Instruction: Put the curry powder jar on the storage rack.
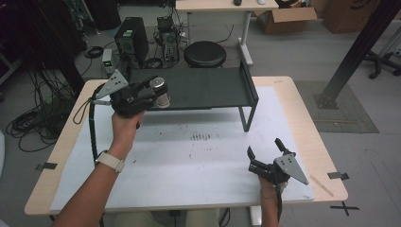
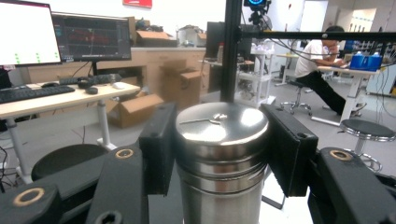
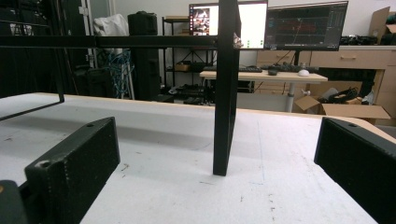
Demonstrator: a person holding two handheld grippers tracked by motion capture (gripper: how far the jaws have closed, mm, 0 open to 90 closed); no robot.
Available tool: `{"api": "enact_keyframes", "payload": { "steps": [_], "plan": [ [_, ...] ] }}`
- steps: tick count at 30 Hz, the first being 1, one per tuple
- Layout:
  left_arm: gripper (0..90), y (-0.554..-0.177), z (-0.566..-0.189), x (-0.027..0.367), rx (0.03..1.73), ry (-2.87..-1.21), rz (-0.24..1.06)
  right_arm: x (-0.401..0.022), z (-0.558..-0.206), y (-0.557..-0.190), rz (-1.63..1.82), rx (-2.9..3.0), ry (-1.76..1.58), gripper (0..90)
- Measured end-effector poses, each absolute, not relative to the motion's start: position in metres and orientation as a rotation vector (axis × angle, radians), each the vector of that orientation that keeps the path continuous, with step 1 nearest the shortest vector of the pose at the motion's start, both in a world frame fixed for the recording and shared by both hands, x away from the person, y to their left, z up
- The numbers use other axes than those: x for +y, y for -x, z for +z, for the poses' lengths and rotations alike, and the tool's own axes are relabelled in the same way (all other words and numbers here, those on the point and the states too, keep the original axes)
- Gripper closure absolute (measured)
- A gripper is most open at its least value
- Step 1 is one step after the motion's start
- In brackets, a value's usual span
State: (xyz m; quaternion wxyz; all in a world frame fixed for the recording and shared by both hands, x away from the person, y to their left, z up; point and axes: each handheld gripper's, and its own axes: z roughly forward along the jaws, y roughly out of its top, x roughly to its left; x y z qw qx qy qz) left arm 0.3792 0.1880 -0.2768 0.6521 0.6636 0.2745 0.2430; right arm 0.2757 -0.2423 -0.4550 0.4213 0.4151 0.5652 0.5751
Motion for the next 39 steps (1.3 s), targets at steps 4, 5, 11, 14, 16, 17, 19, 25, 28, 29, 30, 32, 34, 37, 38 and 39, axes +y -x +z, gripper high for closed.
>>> {"api": "enact_keyframes", "payload": {
  "steps": [4, 5, 11, 14, 16, 17, 19, 25, 28, 29, 30, 32, 34, 37, 38, 39],
  "plan": [
    [48.9, -0.391, -0.275, 0.182, 0.638, -1.506, 0.554, -0.242, -0.455, -0.276, 1.441, 1.414, -1.041, 0.0],
    [48.9, -0.394, -0.275, 0.181, 0.64, -1.508, 0.558, -0.242, -0.455, -0.276, 1.441, 1.415, -1.041, 0.0],
    [48.9, -0.408, -0.277, 0.177, 0.664, -1.519, 0.576, -0.242, -0.455, -0.276, 1.439, 1.417, -1.041, 0.0],
    [48.8, -0.415, -0.278, 0.175, 0.675, -1.525, 0.59, -0.242, -0.455, -0.276, 1.439, 1.416, -1.041, 0.0],
    [48.8, -0.42, -0.278, 0.173, 0.682, -1.531, 0.598, -0.242, -0.455, -0.276, 1.44, 1.416, -1.04, 0.0],
    [48.8, -0.421, -0.279, 0.173, 0.686, -1.53, 0.601, -0.242, -0.455, -0.276, 1.44, 1.415, -1.04, 0.0],
    [48.8, -0.425, -0.28, 0.171, 0.691, -1.529, 0.605, -0.242, -0.455, -0.276, 1.439, 1.417, -1.04, 0.0],
    [48.8, -0.439, -0.286, 0.165, 0.714, -1.58, 0.622, -0.242, -0.455, -0.276, 1.439, 1.417, -1.041, 0.0],
    [48.8, -0.443, -0.287, 0.162, 0.723, -1.585, 0.623, -0.242, -0.455, -0.276, 1.44, 1.417, -1.042, 0.0],
    [48.8, -0.445, -0.288, 0.16, 0.727, -1.591, 0.625, -0.242, -0.455, -0.276, 1.441, 1.416, -1.042, 0.0],
    [48.8, -0.446, -0.288, 0.159, 0.729, -1.599, 0.629, -0.242, -0.455, -0.276, 1.441, 1.417, -1.042, 0.0],
    [48.7, -0.448, -0.288, 0.157, 0.736, -1.607, 0.633, -0.242, -0.455, -0.276, 1.44, 1.417, -1.042, 0.0],
    [48.7, -0.451, -0.289, 0.155, 0.743, -1.62, 0.635, -0.242, -0.455, -0.276, 1.44, 1.417, -1.042, 0.0],
    [48.7, -0.454, -0.291, 0.154, 0.756, -1.636, 0.638, -0.242, -0.455, -0.276, 1.44, 1.418, -1.042, 0.0],
    [48.7, -0.455, -0.292, 0.153, 0.759, -1.64, 0.639, -0.242, -0.455, -0.276, 1.439, 1.418, -1.041, 0.0],
    [48.7, -0.456, -0.293, 0.152, 0.766, -1.651, 0.642, -0.242, -0.455, -0.276, 1.439, 1.418, -1.04, 0.0]
  ]
}}
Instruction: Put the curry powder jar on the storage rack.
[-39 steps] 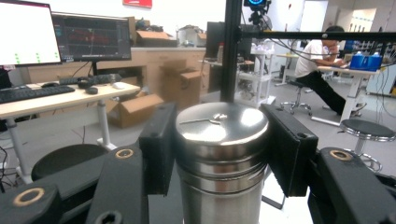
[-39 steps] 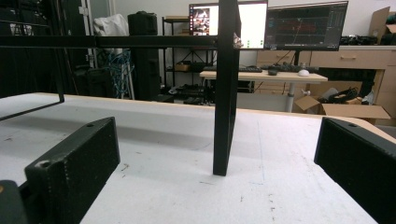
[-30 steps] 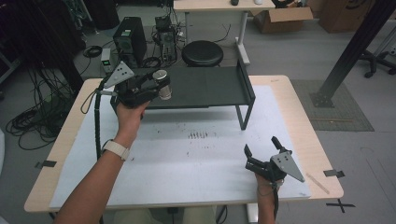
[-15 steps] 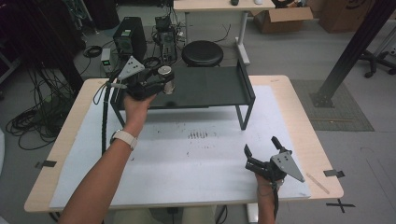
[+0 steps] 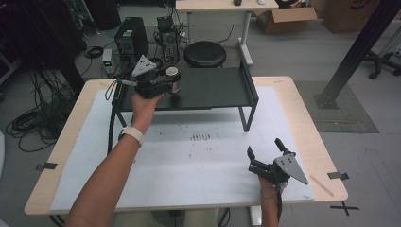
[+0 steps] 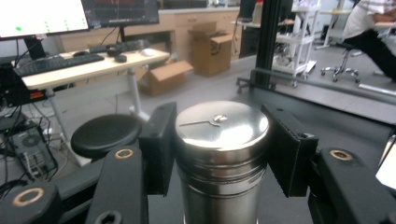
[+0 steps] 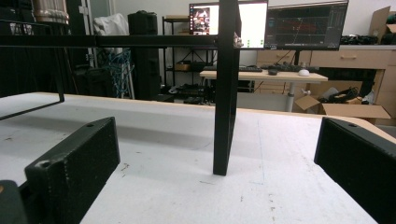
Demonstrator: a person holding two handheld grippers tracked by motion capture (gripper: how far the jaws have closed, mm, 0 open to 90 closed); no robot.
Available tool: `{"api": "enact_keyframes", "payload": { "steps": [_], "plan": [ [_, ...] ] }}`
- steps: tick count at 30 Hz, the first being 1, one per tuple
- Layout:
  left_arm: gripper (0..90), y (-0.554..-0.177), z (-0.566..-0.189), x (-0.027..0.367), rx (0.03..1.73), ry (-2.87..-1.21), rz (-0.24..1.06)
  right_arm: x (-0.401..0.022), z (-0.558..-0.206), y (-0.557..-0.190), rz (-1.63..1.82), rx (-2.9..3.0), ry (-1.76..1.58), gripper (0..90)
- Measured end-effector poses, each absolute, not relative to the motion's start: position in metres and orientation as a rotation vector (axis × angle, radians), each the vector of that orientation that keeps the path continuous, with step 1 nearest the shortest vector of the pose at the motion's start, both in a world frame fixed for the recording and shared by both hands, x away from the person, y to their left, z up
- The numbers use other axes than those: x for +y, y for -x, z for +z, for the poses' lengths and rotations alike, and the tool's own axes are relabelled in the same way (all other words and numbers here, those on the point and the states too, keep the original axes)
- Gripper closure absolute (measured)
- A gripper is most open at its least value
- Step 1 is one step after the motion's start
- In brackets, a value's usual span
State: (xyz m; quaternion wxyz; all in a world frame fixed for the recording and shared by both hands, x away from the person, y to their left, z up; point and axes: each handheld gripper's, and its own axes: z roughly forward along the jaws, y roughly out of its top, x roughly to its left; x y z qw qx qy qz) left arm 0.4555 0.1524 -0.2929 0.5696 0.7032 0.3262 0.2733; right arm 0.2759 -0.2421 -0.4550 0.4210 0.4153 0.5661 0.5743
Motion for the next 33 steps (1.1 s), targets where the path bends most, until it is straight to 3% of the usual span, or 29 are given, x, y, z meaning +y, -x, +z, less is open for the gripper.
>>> {"api": "enact_keyframes", "payload": {
  "steps": [20, 33],
  "plan": [
    [47.7, -0.46, -0.301, 0.15, 0.807, -1.711, 0.649, -0.242, -0.455, -0.276, 1.436, 1.418, -1.037, 0.0],
    [28.4, -0.454, -0.296, 0.161, 0.804, -1.637, 0.612, -0.242, -0.455, -0.275, 1.436, 1.418, -1.036, 0.0]
  ]
}}
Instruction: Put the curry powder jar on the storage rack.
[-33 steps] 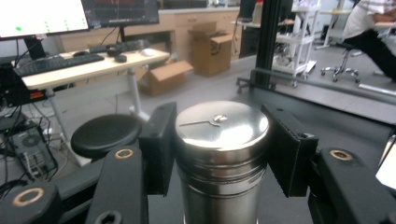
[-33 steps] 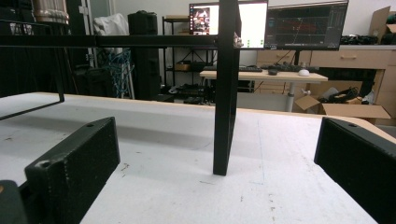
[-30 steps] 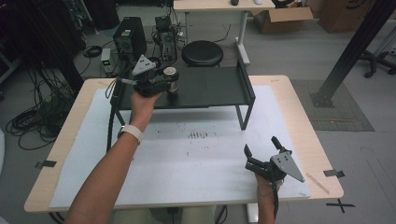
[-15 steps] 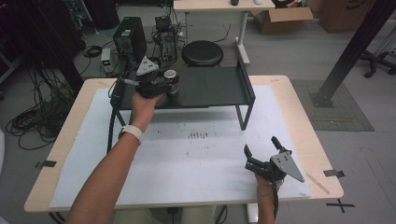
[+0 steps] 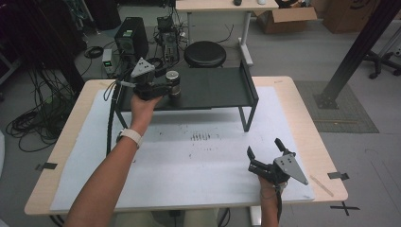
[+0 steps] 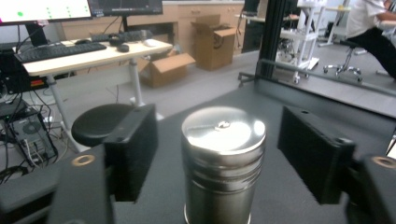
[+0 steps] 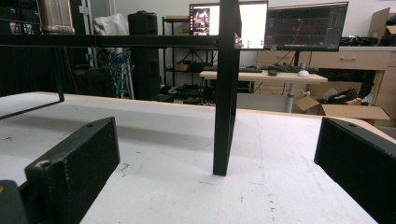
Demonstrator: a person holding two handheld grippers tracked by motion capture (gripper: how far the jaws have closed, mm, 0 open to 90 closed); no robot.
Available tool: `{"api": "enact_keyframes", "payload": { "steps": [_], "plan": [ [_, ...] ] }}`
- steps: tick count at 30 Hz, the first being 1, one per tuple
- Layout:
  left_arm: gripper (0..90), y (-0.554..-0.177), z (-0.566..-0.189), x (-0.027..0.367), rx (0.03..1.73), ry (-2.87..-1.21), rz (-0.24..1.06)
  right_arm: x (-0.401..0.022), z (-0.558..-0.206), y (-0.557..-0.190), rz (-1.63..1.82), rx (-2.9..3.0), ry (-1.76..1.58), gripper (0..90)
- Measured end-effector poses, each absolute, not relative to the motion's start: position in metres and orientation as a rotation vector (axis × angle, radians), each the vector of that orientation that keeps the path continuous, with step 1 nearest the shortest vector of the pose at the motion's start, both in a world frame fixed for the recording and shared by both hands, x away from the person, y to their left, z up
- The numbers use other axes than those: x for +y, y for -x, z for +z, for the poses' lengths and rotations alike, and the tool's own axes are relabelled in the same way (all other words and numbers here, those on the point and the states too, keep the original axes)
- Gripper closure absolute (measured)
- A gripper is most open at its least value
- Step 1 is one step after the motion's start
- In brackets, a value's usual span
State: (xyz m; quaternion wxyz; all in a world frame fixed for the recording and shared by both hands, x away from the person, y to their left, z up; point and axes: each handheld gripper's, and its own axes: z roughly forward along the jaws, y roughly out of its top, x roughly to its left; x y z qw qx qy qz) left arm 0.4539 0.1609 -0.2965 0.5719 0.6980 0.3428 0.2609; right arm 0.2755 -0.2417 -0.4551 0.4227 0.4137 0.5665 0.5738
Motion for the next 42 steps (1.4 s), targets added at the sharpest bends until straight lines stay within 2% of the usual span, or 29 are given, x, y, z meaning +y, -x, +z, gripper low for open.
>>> {"api": "enact_keyframes", "payload": {
  "steps": [14, 20, 42],
  "plan": [
    [5.2, -0.439, -0.284, 0.168, 0.819, -1.562, 0.591, -0.242, -0.455, -0.276, 1.434, 1.419, -1.035, 0.0],
    [0.2, -0.43, -0.284, 0.176, 0.829, -1.5, 0.584, -0.241, -0.455, -0.276, 1.434, 1.419, -1.035, 0.0],
    [0.3, -0.377, -0.287, 0.199, 0.749, -1.457, 0.601, -0.241, -0.455, -0.275, 1.431, 1.42, -1.031, 0.0]
  ]
}}
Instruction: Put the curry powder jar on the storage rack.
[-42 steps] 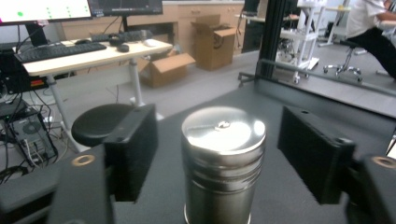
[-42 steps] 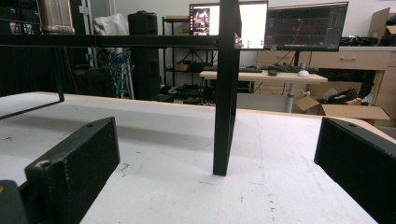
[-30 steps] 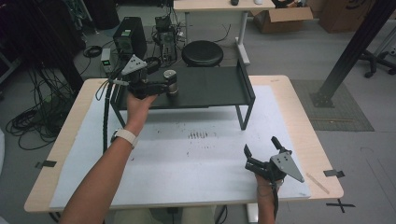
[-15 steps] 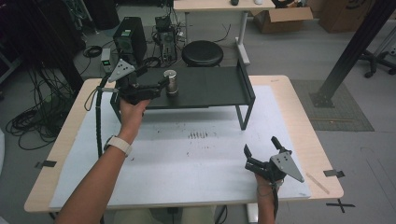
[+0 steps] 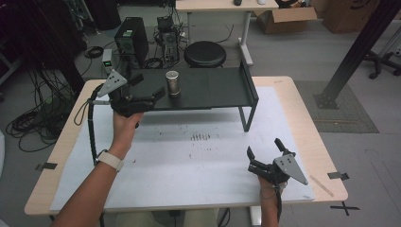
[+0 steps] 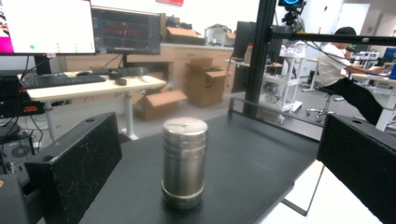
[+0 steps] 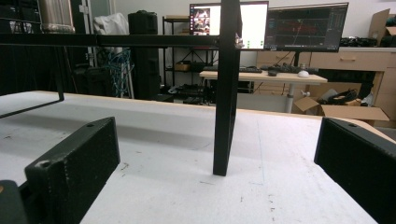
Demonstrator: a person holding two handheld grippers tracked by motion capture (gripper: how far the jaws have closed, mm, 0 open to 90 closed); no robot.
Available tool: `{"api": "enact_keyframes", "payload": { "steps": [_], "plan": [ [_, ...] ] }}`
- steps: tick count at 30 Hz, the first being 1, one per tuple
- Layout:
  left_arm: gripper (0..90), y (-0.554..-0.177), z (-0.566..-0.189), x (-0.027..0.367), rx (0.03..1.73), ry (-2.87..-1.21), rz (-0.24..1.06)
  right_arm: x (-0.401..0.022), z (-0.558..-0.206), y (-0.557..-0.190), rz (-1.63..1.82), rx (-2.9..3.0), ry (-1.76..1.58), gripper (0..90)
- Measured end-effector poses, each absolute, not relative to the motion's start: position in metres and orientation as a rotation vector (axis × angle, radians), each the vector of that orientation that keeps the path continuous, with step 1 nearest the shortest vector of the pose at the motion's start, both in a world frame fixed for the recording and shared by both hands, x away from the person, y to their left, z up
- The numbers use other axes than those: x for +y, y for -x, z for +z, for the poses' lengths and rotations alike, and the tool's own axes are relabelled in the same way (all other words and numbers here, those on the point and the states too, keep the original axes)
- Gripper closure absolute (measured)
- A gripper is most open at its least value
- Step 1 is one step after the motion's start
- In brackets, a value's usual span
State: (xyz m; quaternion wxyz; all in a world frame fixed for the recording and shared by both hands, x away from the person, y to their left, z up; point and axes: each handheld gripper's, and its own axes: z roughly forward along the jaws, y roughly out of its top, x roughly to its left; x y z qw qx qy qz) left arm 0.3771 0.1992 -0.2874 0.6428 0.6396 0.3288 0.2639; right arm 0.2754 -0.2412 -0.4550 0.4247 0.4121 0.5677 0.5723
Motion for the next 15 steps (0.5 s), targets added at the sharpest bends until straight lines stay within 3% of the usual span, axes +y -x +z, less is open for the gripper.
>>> {"api": "enact_keyframes", "payload": {
  "steps": [15],
  "plan": [
    [0.3, -0.337, -0.303, 0.218, 0.667, -1.423, 0.675, -0.241, -0.455, -0.276, 1.43, 1.421, -1.031, 0.0]
  ]
}}
